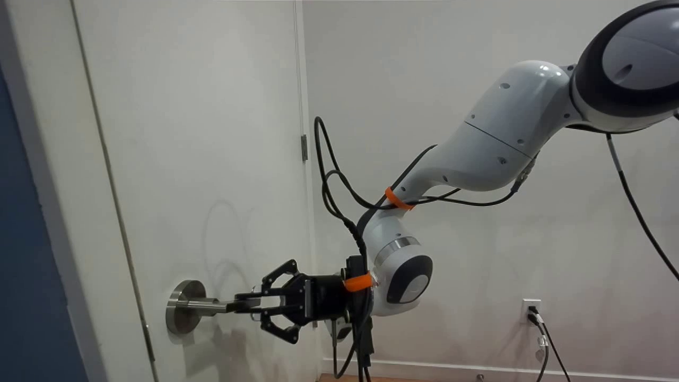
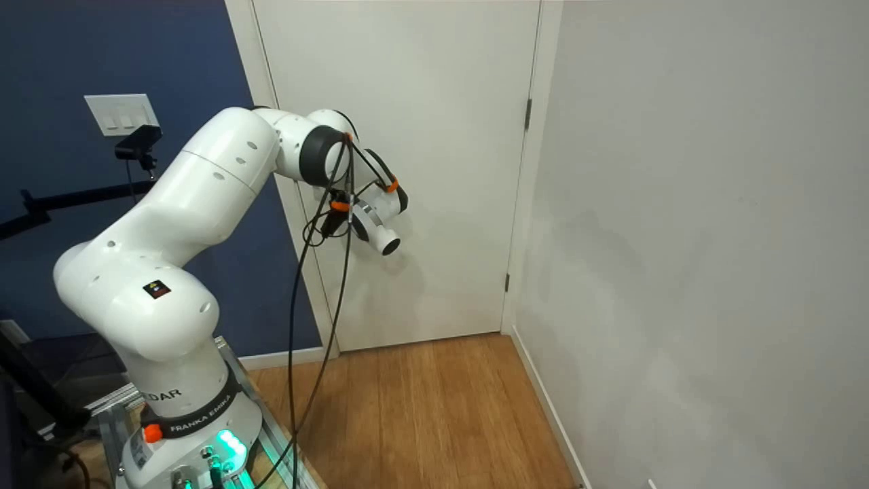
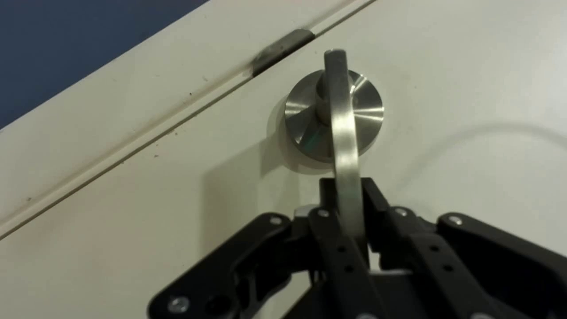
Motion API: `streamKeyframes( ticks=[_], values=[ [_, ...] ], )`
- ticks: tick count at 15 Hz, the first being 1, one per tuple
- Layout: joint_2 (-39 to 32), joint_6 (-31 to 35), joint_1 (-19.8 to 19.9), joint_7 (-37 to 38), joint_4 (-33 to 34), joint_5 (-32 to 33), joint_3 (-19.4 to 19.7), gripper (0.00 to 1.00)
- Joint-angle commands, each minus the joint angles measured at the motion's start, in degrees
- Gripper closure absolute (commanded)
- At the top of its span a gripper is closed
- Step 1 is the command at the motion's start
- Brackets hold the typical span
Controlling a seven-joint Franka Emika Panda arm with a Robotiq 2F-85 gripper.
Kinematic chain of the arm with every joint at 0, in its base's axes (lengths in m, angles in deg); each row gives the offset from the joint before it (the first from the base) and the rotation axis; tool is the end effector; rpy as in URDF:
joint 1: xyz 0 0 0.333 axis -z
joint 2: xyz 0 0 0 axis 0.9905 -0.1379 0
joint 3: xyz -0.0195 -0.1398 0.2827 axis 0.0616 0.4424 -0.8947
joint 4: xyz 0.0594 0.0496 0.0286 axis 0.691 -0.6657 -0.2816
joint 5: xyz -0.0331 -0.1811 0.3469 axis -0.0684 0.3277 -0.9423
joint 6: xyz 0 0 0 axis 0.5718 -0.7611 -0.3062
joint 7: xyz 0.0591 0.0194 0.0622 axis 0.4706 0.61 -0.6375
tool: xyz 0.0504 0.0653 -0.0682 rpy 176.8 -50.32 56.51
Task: Open the door
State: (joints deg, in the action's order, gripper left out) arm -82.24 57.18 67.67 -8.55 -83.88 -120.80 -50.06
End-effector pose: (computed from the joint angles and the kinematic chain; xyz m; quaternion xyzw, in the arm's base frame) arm 0.5683 0.3487 0.1057 -0.5956 0.1766 0.1912 0.7599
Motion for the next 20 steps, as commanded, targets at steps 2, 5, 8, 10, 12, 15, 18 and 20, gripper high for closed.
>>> streamKeyframes(
  ticks=[2,5,8,10,12,15,18,20],
  values=[
    [0.03,-0.46,-0.65,0.18,0.06,-0.47,0.78,0.82],
    [-0.48,-0.73,-0.16,1.22,0.06,-1.27,0.45,0.95],
    [-1.95,-3.49,0.79,4.13,-0.51,-3.03,-0.86,0.95],
    [-3.31,-5.85,1.1,5.74,-0.73,-4.34,-1.52,0.95],
    [-4.35,-6.11,0.77,7.38,-1.32,-6.88,-2.05,0.95],
    [-5.78,-8.21,0.73,9.99,-2.5,-9.96,-3.08,0.95],
    [-6.01,-9.91,1.07,11.55,-5.65,-13.72,-4.07,0.95],
    [-4.89,-11.22,1.27,10.99,-9.52,-16.32,-4.44,0.95]
  ],
)
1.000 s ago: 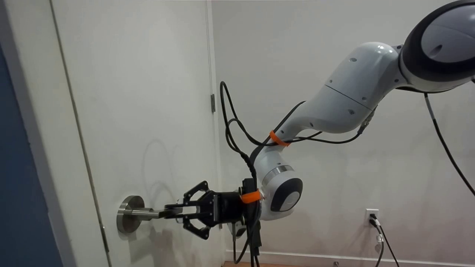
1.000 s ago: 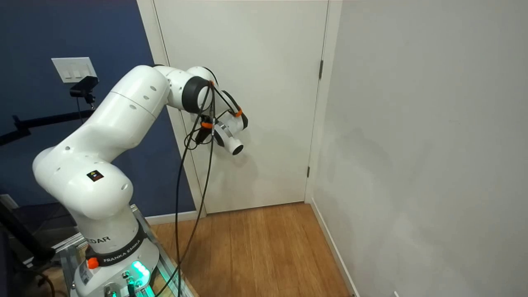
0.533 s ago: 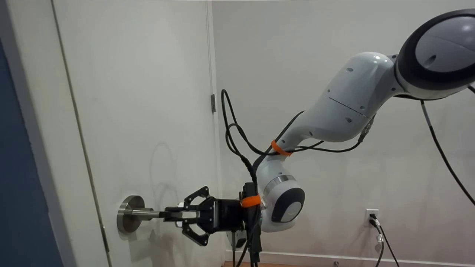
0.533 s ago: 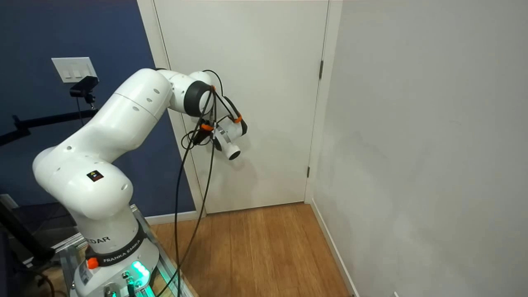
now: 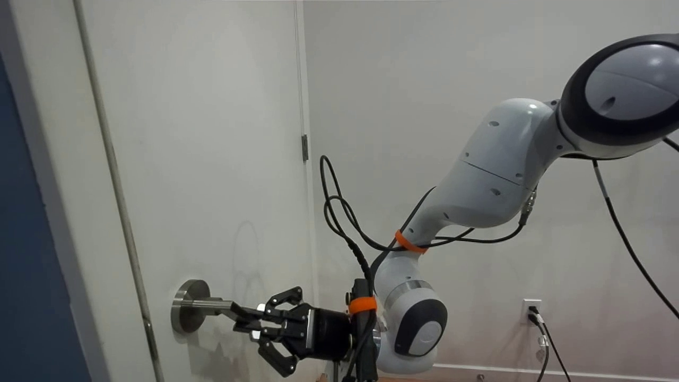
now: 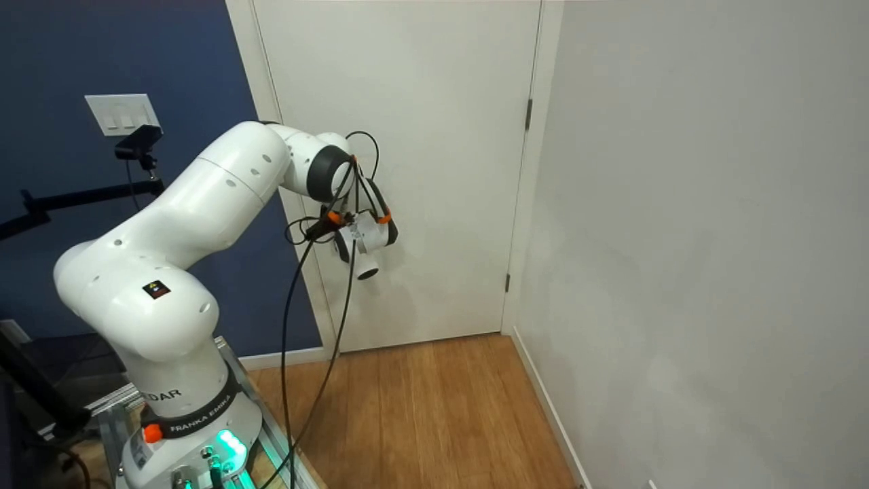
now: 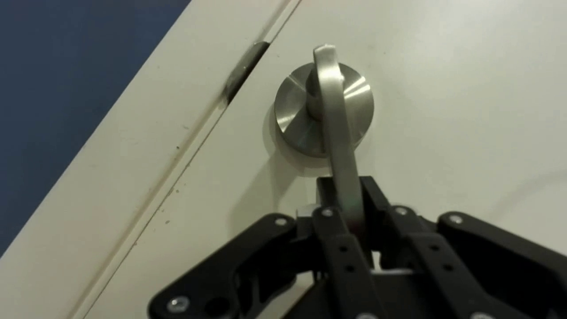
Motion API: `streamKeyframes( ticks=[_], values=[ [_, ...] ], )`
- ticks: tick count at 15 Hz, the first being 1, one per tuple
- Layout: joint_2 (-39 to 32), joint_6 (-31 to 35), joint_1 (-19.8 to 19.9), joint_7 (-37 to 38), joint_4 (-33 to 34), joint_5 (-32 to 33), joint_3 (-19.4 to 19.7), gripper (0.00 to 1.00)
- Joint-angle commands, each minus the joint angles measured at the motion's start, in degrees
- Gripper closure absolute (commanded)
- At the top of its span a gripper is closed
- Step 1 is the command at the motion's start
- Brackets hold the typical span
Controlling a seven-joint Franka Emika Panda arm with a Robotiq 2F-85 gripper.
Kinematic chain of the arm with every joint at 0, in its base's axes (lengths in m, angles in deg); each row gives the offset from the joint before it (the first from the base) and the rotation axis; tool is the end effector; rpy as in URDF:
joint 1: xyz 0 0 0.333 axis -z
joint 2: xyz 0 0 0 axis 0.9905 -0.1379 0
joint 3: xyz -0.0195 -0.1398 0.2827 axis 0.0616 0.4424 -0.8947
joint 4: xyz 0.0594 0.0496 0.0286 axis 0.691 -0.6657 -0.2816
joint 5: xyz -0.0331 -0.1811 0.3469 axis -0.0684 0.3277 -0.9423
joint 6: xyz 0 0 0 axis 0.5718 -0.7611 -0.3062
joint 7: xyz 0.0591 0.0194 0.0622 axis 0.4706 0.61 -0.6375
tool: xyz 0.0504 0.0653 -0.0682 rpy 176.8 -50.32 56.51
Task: Open the door
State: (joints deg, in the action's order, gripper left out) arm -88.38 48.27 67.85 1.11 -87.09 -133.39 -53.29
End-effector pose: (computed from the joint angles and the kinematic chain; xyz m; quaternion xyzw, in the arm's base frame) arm 0.5260 0.3672 0.0575 -0.4510 0.3013 0.2929 0.7874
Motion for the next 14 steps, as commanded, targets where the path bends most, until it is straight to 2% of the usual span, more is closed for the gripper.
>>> streamKeyframes(
  ticks=[1,7,14],
  values=[
    [2.15,-3.18,1.24,0.37,-8.67,-4.72,-1.15,0.95],
    [8.69,-5.97,2.4,-5.28,-21.15,-7.69,1.0,0.95],
    [23.36,-1.73,0.85,-18.61,-37.29,-7.76,7.34,0.95]
  ],
)
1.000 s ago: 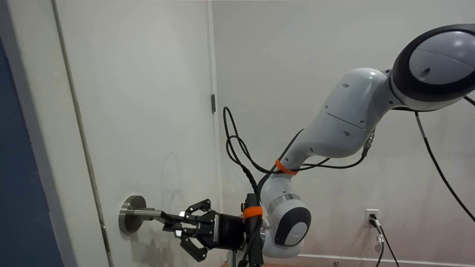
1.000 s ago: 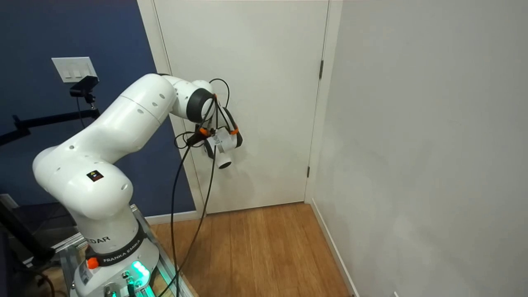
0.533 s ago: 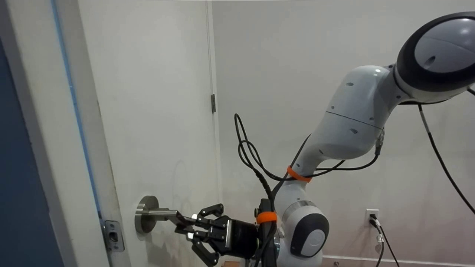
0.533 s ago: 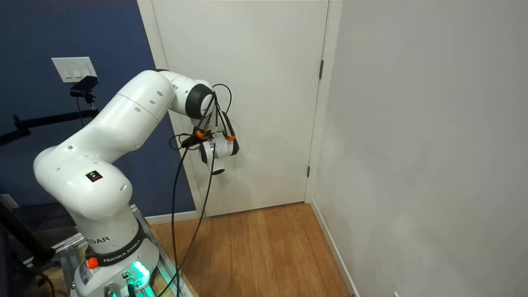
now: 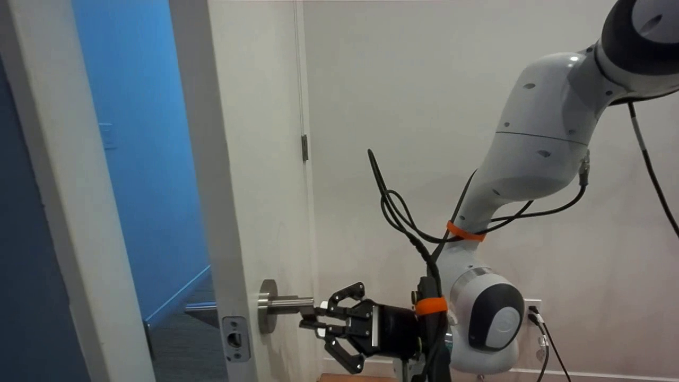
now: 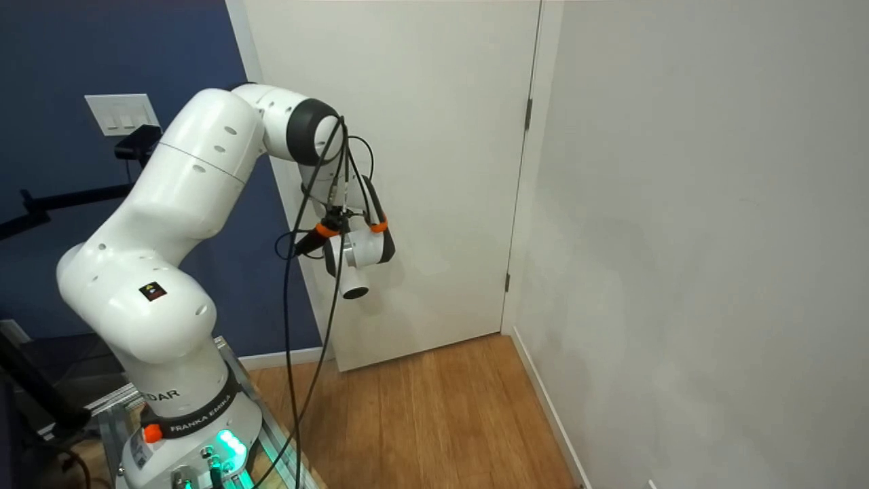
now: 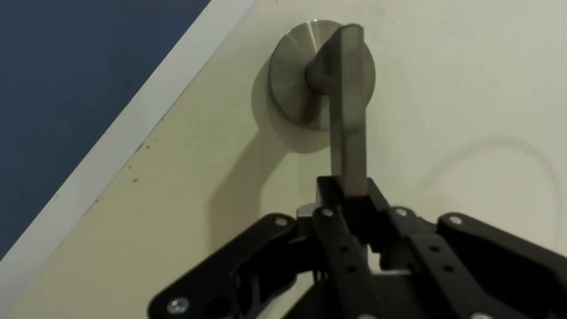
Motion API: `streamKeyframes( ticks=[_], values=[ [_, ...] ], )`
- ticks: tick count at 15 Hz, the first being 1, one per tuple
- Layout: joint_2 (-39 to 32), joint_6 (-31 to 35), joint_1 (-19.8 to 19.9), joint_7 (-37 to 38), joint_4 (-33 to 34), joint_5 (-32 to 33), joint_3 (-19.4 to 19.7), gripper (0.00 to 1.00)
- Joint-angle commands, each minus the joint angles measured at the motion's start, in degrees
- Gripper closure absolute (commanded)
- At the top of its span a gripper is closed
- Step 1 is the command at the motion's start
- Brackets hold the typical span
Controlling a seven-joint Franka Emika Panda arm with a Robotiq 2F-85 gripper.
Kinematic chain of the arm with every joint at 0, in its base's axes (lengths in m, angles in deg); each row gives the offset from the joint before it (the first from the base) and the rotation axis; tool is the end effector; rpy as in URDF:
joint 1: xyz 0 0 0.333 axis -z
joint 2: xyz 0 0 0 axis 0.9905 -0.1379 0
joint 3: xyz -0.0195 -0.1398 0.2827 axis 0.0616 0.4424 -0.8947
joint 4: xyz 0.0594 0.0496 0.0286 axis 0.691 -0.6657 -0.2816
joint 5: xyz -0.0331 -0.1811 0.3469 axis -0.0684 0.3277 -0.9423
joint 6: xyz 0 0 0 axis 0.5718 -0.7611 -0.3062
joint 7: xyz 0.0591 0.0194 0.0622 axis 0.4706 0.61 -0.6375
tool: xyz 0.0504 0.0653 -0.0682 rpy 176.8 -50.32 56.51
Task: Open the door
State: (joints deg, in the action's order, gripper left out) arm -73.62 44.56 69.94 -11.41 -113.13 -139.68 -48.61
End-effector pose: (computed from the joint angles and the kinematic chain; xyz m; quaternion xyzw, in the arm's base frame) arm 0.4554 0.2797 0.0751 -0.4801 0.3470 0.1907 0.7828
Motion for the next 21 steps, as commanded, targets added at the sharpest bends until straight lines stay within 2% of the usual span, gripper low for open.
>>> streamKeyframes(
  ticks=[1,4,8,13,16,17,18,20,21],
  values=[
    [11.14,2.64,-1.31,-7.91,-13.87,-1.48,3.5,0.95],
    [19.07,5.78,-1.47,-12.28,-20.59,-0.58,6.07,0.95],
    [29.87,15.19,-1.58,-17.57,-26.71,-0.66,7.85,0.95],
    [42.61,29.87,-0.87,-24.92,-31.91,-4.7,6.66,0.95],
    [47.31,35.63,-0.18,-28.6,-34.59,-9.07,5.19,0.94],
    [48.23,36.34,0.07,-29.82,-35.37,-10.3,4.92,0.57],
    [49.27,37.22,0.18,-30.8,-36.07,-11.57,4.65,0.56],
    [52.51,37.12,0.5,-31.05,-38.65,-13.65,3.71,0.44],
    [49.3,38.37,0.46,-30.94,-34.13,-14.63,2.99,0.38]
  ],
)
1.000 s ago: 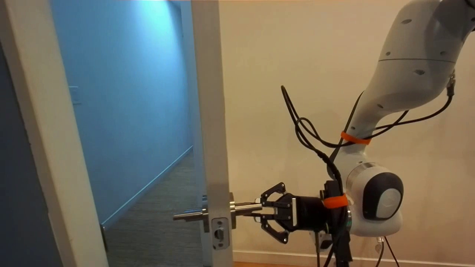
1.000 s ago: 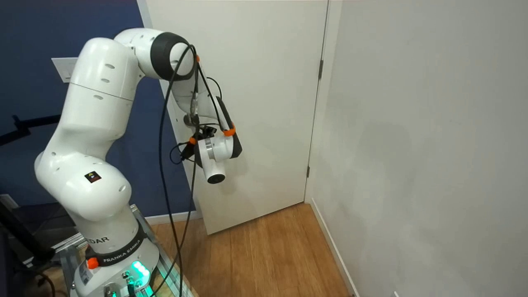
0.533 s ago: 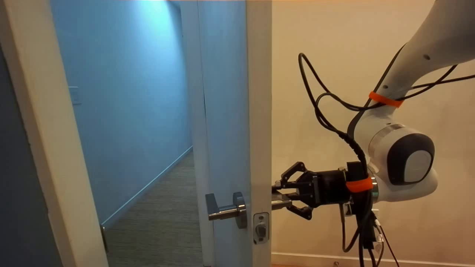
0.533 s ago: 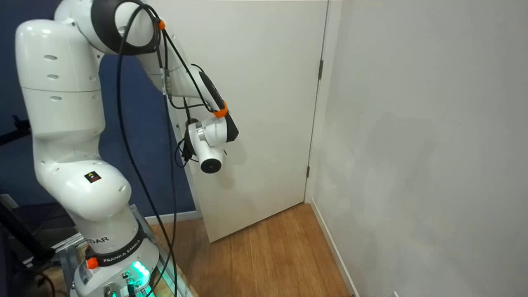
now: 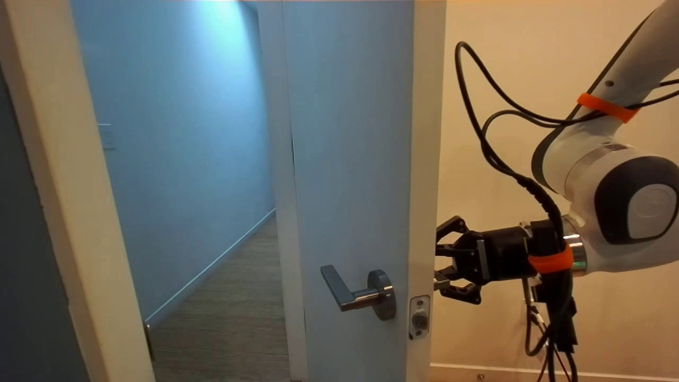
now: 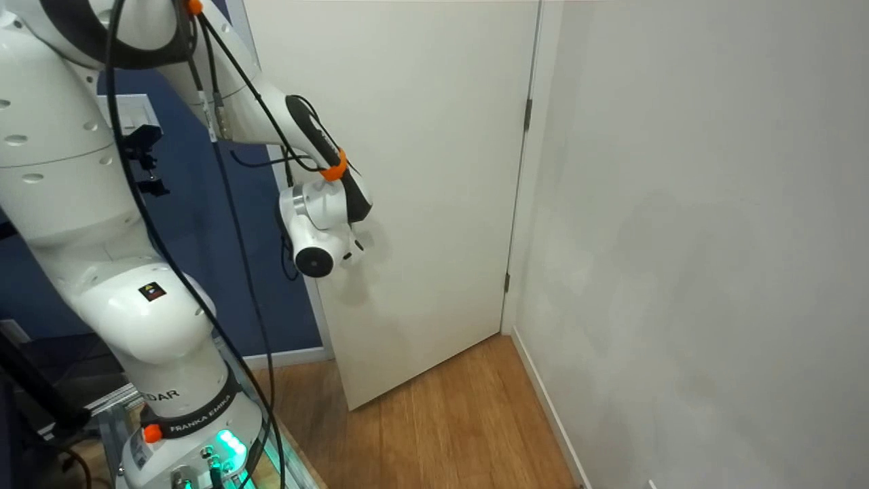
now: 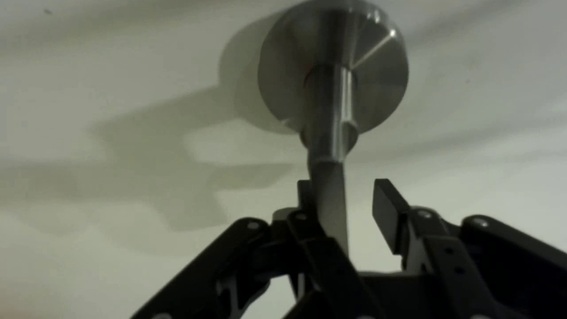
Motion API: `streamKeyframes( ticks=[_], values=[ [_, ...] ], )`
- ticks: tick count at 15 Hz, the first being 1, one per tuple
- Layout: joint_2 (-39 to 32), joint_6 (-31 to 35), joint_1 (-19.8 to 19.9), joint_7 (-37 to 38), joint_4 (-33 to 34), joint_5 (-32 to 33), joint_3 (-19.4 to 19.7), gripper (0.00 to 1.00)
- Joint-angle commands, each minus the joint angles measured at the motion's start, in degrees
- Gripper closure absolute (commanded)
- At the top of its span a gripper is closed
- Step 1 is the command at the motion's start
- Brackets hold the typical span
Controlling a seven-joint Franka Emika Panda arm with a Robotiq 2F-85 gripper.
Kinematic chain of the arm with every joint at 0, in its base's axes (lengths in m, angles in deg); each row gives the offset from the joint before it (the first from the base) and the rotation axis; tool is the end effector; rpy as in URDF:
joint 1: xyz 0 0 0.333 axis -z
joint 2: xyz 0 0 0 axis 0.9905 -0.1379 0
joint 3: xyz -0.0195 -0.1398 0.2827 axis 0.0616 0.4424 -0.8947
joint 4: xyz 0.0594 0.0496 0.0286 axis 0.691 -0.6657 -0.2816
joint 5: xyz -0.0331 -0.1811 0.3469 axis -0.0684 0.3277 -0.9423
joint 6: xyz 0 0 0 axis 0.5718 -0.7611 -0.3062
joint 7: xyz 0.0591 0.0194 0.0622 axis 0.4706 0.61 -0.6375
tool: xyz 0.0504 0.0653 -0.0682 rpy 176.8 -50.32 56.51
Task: Open the door
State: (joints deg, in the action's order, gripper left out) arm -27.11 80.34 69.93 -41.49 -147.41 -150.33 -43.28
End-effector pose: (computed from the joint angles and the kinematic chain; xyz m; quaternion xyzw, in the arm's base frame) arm 0.3633 0.1380 0.2152 -0.7095 0.3232 -0.1691 0.6029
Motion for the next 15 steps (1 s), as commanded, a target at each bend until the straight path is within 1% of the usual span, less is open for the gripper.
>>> streamKeyframes(
  ticks=[1,2,5,8,9,10,11,13,15],
  values=[
    [3.99,3.41,0.62,-1.16,-0.77,-5.53,-2.85,0.3],
    [4.89,3.53,2.43,0.8,-0.7,-2.18,-1.49,0.23],
    [5.03,5.72,4.66,2.77,-0.15,-2.26,-0.62,0.02],
    [5.07,7.22,7.26,5.62,-0.06,-2.22,0.27,0.0],
    [4.84,7.29,7.46,6.97,-0.02,-2.21,0.07,0.0],
    [4.08,6.3,6.99,9.59,-0.02,-2.19,-0.64,0.0],
    [3.95,7.1,6.48,13.14,-0.02,-2.17,-1.24,0.0],
    [4.71,9.64,5.5,19.41,-0.04,-2.16,-2.54,0.0],
    [7.48,16.73,5.66,23.69,0.03,-2.16,-2.88,0.0]
  ],
)
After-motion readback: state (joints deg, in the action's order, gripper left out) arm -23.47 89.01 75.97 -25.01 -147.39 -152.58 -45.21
